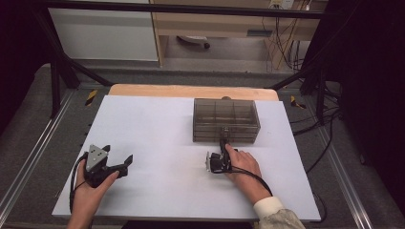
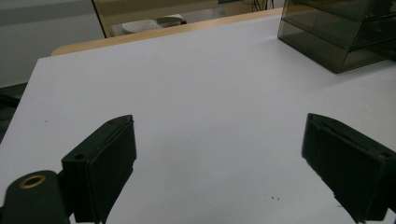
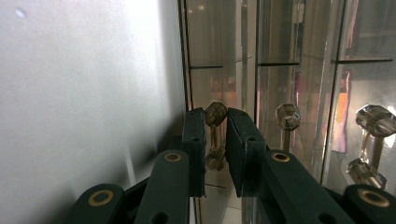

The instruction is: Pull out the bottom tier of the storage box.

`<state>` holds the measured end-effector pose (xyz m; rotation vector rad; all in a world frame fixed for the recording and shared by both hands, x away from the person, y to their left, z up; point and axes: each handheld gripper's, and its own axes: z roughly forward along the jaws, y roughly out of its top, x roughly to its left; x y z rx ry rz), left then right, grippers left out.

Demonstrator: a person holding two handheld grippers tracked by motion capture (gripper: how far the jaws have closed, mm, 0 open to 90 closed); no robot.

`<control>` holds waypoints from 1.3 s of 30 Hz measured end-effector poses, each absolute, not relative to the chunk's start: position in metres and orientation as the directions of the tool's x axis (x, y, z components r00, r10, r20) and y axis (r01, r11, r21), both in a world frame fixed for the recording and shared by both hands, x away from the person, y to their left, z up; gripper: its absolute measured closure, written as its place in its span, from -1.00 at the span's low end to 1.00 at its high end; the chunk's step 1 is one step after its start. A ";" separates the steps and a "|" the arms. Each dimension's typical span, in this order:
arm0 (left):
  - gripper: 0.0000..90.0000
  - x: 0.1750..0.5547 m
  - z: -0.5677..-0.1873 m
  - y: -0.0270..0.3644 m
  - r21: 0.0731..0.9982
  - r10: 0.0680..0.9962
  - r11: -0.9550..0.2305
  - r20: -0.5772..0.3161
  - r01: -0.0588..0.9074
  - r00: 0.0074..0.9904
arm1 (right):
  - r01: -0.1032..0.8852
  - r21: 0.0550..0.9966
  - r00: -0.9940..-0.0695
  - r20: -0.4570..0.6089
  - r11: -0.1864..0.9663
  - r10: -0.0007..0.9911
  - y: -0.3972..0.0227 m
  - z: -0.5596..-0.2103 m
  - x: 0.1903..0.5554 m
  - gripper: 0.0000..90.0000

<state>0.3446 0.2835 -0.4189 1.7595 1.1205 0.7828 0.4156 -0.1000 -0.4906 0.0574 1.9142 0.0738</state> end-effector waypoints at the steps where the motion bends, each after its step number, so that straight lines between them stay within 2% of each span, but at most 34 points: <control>1: -0.79 0.345 -0.419 0.283 0.910 0.918 -0.203 0.048 0.362 0.394 | -0.002 0.075 -0.334 -0.940 0.997 0.070 -0.100 -0.491 0.416 0.75; 10: -0.79 0.345 -0.419 0.283 0.909 0.916 -0.206 0.049 0.363 0.398 | -0.003 0.045 -0.325 -0.945 0.999 0.041 -0.100 -0.490 0.414 0.78; 39: -0.79 0.343 -0.417 0.283 0.909 0.915 -0.208 0.050 0.361 0.400 | -0.009 0.068 -0.373 -0.926 0.998 0.060 -0.100 -0.486 0.383 0.77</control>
